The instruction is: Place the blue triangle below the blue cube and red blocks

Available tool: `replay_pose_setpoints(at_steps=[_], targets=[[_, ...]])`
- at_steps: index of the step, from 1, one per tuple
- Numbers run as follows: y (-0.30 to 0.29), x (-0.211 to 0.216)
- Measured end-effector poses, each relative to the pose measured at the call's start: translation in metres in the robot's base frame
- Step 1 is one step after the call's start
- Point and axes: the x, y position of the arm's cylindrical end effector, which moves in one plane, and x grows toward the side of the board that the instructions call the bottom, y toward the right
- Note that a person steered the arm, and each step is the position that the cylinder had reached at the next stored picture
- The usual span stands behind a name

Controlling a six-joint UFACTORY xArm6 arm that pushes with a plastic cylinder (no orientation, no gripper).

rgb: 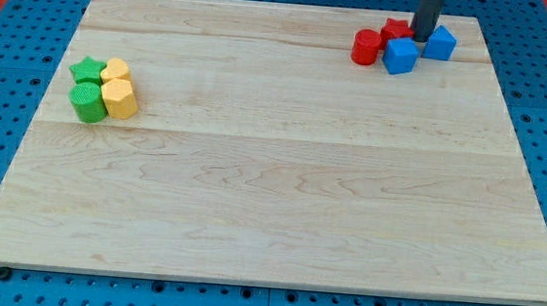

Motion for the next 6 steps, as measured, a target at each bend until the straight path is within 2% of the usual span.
replay_pose_setpoints(at_steps=[1, 2, 3, 4, 6], targets=[[0.0, 0.021], [0.0, 0.018], [0.008, -0.015], [0.03, -0.021], [0.041, 0.038]])
